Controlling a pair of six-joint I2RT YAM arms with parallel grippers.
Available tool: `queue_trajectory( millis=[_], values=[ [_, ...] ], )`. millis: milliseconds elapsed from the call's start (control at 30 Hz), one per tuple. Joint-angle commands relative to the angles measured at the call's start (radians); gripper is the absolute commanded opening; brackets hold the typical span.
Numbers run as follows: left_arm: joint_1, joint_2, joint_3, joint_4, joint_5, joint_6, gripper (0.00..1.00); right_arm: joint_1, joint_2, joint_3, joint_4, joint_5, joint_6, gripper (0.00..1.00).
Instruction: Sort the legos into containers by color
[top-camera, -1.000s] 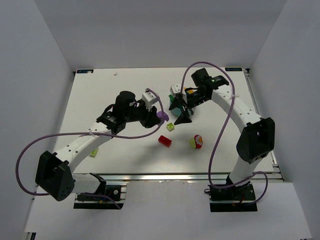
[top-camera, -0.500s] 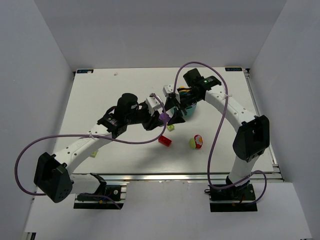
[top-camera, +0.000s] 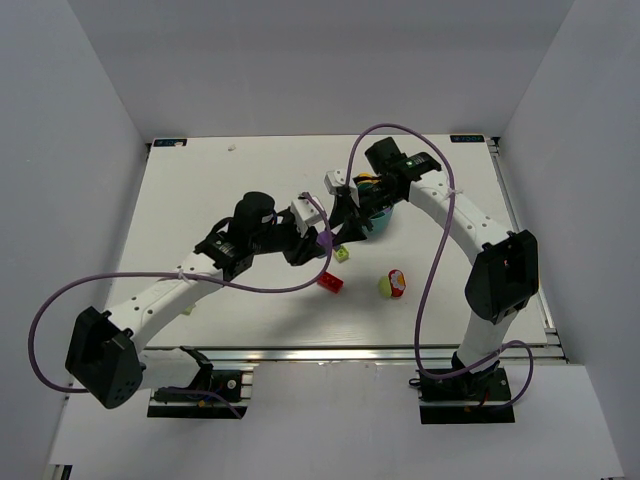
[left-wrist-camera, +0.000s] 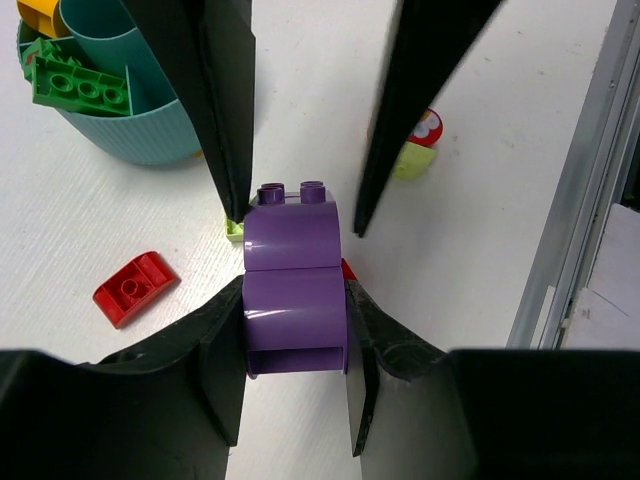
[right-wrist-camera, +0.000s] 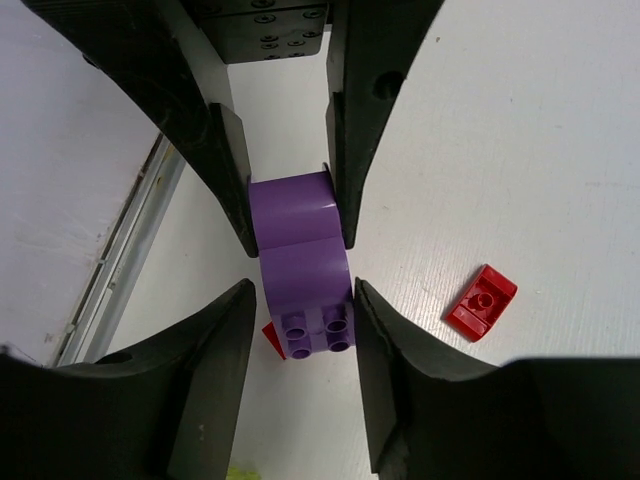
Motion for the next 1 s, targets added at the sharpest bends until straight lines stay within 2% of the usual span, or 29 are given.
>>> queue_trajectory(
  millis=[0, 133, 200, 333, 433, 467, 633, 667, 800, 867, 967],
  values=[
    [-0.005, -0.054, -0.005, 0.030, -0.009, 0.008, 0.00, 0.003, 0.006, 0.033, 0.005, -0.032, -0.007, 0.48],
    [-0.005, -0.060, -0.013, 0.042, -0.012, 0.000, 0.00, 0.004, 0.014, 0.033, 0.008, -0.040, 0.004, 0.49],
    [-0.005, -0.064, -0.014, 0.048, -0.012, 0.000, 0.00, 0.004, 0.017, 0.030, 0.013, -0.038, 0.016, 0.60],
    [-0.005, -0.069, -0.017, 0.050, -0.014, -0.001, 0.00, 0.004, 0.014, 0.022, 0.036, -0.032, 0.032, 0.65],
    [-0.005, -0.071, -0.022, 0.050, -0.014, -0.004, 0.00, 0.006, 0.012, 0.021, 0.048, -0.044, 0.041, 0.57],
    [-0.005, -0.071, -0.024, 0.050, -0.014, -0.006, 0.00, 0.006, 0.012, 0.021, 0.048, -0.048, 0.041, 0.49],
    [-0.005, -0.075, -0.028, 0.048, -0.017, -0.004, 0.00, 0.006, 0.010, 0.024, 0.045, -0.052, 0.033, 0.25],
    [-0.005, -0.074, -0.030, 0.048, -0.020, -0.006, 0.00, 0.004, 0.012, 0.025, 0.042, -0.054, 0.032, 0.18],
    [-0.005, -0.077, -0.039, 0.044, -0.035, -0.004, 0.00, -0.003, -0.002, 0.021, 0.059, -0.045, 0.056, 0.07],
    [-0.005, -0.084, -0.054, 0.048, -0.041, -0.006, 0.00, -0.033, -0.016, -0.012, 0.134, -0.051, 0.130, 0.00],
    [-0.005, -0.092, -0.080, 0.071, -0.049, -0.012, 0.00, -0.080, -0.054, -0.054, 0.250, -0.058, 0.228, 0.00]
  ],
)
